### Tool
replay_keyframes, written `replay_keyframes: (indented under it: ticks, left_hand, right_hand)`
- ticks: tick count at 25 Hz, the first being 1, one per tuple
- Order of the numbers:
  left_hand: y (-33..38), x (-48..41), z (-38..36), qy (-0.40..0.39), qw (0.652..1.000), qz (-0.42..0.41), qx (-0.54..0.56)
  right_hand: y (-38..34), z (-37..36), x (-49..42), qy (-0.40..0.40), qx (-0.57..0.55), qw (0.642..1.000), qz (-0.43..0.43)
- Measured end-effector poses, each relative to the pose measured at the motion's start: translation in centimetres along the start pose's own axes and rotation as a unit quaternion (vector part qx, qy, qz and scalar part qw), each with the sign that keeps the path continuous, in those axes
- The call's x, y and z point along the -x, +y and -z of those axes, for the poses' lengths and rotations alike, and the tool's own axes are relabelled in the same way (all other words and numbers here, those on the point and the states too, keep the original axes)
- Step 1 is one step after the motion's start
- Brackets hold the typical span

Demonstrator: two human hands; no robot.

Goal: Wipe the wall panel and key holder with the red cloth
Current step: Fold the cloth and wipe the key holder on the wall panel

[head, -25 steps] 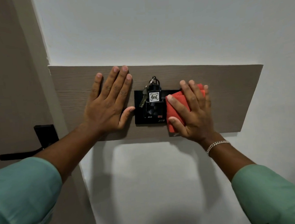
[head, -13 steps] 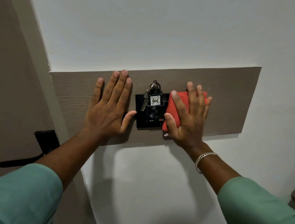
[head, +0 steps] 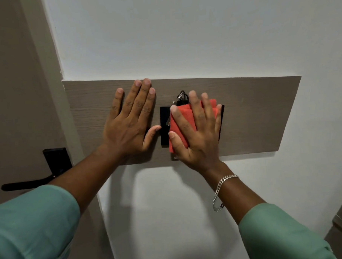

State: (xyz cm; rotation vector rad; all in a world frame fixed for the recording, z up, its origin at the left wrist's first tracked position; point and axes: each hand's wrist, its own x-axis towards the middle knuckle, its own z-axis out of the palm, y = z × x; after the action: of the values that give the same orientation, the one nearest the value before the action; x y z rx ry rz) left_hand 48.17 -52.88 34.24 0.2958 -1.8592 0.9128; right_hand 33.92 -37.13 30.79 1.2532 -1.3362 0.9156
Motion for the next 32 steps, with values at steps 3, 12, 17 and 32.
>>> replay_keyframes:
  ticks: [3,12,17,32]
  left_hand:
    - [0.0,-0.1,0.0,0.007,1.000,-0.005,0.006]
    - [0.0,0.0,0.1,0.023,0.999,-0.006,0.022]
    - [0.0,-0.1,0.5,0.002,0.999,-0.004,0.038]
    - [12.5,-4.0,5.7,0.031,0.973,0.091,0.209]
  right_hand:
    - [-0.2,-0.7,0.9,0.011,0.051,0.998,-0.045]
    - [0.7,-0.9,1.4,0.016,0.063,0.998,-0.019]
    - [-1.9,-1.6,0.9,0.016,0.056,0.993,-0.098]
    - [4.2,3.9,1.8,-0.124,-0.042,0.990,-0.045]
